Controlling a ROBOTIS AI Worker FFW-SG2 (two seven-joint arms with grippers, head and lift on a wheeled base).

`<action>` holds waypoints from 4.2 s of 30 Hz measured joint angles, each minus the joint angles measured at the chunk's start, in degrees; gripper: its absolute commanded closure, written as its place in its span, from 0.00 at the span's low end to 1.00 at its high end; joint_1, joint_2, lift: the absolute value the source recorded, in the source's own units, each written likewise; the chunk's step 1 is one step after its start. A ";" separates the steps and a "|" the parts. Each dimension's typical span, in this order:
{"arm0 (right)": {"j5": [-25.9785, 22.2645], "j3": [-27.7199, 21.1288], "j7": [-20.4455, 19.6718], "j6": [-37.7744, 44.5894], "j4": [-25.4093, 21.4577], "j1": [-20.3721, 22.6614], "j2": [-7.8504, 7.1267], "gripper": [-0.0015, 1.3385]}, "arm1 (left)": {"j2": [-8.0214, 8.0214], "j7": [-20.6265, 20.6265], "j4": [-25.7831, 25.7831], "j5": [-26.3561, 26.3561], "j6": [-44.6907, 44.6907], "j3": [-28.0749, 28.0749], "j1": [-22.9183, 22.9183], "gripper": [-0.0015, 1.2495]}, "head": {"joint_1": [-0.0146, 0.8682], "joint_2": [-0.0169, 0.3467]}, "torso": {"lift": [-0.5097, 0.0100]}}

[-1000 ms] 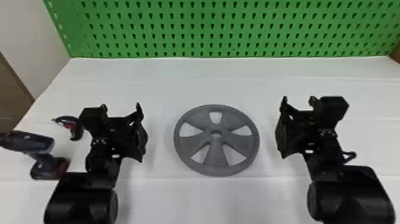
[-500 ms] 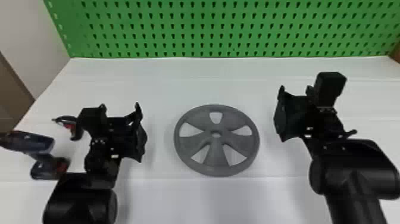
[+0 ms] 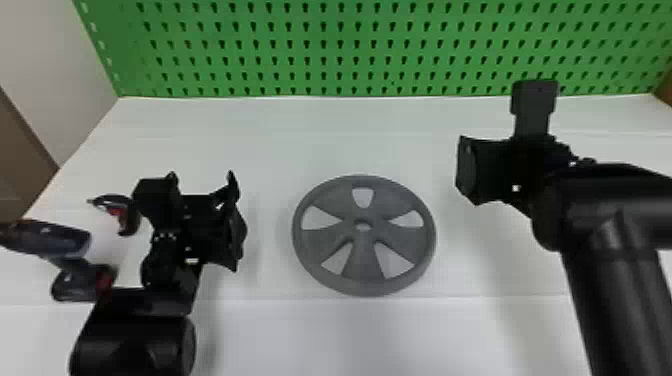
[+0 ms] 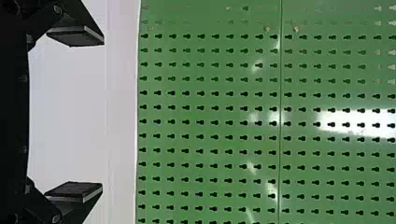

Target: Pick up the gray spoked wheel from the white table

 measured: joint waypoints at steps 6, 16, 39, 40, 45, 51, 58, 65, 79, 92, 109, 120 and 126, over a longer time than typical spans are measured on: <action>-4.65 1.43 -1.76 9.72 2.82 -5.11 -2.36 0.35 | 0.02 0.01 -0.70 -0.58 1.13 0.12 0.11 0.14 | 0.89 0.17 | 0.79; -10.63 4.73 -1.79 21.36 10.94 -13.08 -5.81 0.35 | 0.18 0.05 -1.93 -1.35 2.81 0.37 0.28 0.14 | 0.89 0.17 | 0.79; -21.63 13.20 -1.75 34.92 26.17 -23.72 -10.75 0.35 | 1.84 0.88 -3.21 -1.36 5.41 -1.09 0.38 0.14 | 0.89 0.17 | 0.79; -22.13 13.61 -1.73 35.38 26.71 -24.16 -10.97 0.35 | 1.91 0.90 -3.25 -1.34 5.51 -1.15 0.38 0.14 | 0.89 0.17 | 0.79; -24.87 15.37 -1.71 36.96 29.30 -25.66 -11.93 0.35 | 2.19 1.07 -3.37 -1.26 5.92 -1.55 0.35 0.14 | 0.89 0.17 | 0.79; -29.36 16.81 -1.71 37.26 32.60 -26.73 -12.96 0.35 | 2.57 1.53 -3.56 -1.05 6.18 -1.97 0.22 0.14 | 0.89 0.17 | 0.79; -29.90 18.03 -1.71 37.28 33.37 -27.37 -13.32 0.35 | 2.86 1.80 -3.57 -0.70 6.33 -2.35 0.11 0.14 | 0.89 0.17 | 0.79; -30.32 19.33 -1.71 37.28 33.42 -27.84 -13.83 0.35 | 3.07 1.99 -3.57 -0.48 6.46 -2.57 0.11 0.14 | 0.89 0.17 | 0.79; -31.84 21.83 -1.71 36.73 33.44 -28.43 -14.38 0.35 | 3.25 2.30 -3.57 -0.13 6.86 -2.82 0.10 0.14 | 0.89 0.17 | 0.79; -31.03 24.46 -1.71 37.09 34.67 -30.16 -13.46 0.35 | 3.43 2.38 -3.57 0.25 7.12 -3.17 -0.18 0.14 | 0.89 0.17 | 0.79; -26.79 23.15 -1.71 37.28 38.97 -33.17 -9.39 0.35 | 3.52 2.82 -3.57 0.58 7.97 -3.27 -0.24 0.14 | 0.89 0.17 | 0.79; -21.86 22.74 -3.02 36.28 42.13 -35.03 -6.12 0.35 | 3.52 2.91 -3.54 0.60 8.62 -3.44 -0.33 0.14 | 0.89 0.17 | 0.79; -23.08 22.50 -9.47 33.67 45.23 -36.12 -4.75 0.35 | 3.52 2.91 -3.52 0.55 9.01 -3.44 -0.33 0.14 | 0.89 0.17 | 0.79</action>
